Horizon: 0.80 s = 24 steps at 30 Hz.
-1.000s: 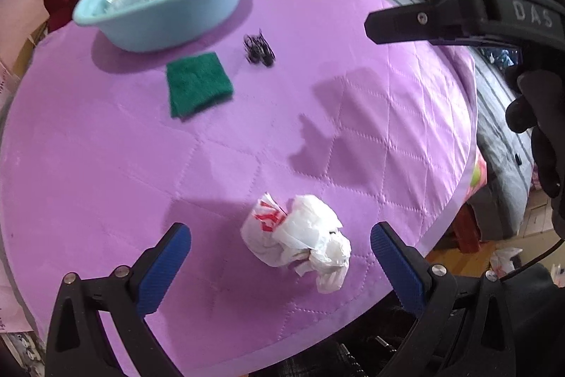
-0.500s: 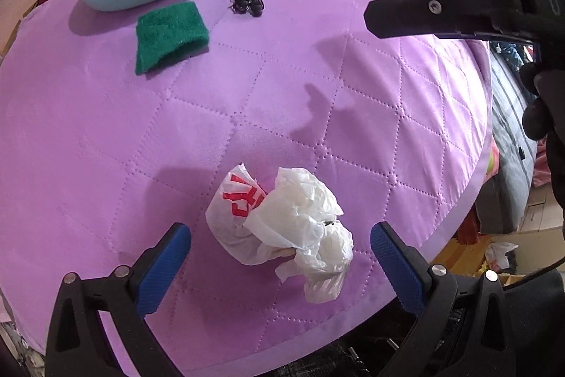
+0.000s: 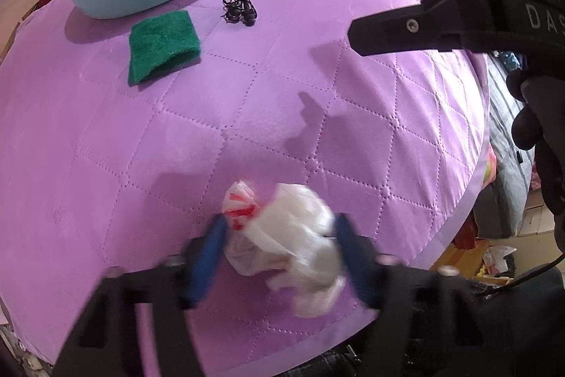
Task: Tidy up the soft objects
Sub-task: 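Lower the left tool onto the white plastic bag and close on it, then grasp the green scouring pad with the right tool while the left tool holds the bag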
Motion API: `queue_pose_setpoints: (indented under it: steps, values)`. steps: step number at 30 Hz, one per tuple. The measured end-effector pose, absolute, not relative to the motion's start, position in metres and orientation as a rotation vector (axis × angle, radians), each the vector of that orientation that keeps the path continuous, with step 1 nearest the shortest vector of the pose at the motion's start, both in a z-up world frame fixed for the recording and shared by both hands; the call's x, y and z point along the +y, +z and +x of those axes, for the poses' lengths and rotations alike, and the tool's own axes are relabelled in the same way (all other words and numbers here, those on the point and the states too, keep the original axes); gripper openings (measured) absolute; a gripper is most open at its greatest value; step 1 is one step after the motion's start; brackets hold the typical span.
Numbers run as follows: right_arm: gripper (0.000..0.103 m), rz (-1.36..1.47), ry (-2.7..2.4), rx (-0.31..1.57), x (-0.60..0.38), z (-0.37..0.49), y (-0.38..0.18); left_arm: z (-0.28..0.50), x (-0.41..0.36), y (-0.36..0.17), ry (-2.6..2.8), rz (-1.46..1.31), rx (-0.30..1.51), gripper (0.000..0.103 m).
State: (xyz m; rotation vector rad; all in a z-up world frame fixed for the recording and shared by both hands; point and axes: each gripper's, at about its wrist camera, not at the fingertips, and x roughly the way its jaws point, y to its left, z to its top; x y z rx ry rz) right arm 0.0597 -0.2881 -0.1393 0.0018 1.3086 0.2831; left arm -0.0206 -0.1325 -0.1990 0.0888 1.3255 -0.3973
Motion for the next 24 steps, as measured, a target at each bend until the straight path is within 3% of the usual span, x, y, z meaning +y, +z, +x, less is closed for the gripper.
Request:
queue_pose_setpoints:
  steps: [5, 24]
  values:
    - [0.103, -0.007, 0.294, 1.302, -0.28, 0.062, -0.135, -0.018, -0.13, -0.183, -0.401, 0.084, 1.274, 0.033]
    - [0.103, 0.024, 0.32, 1.282, -0.228, 0.091, -0.129, 0.007, -0.041, -0.156, -0.264, -0.027, 1.202, 0.033]
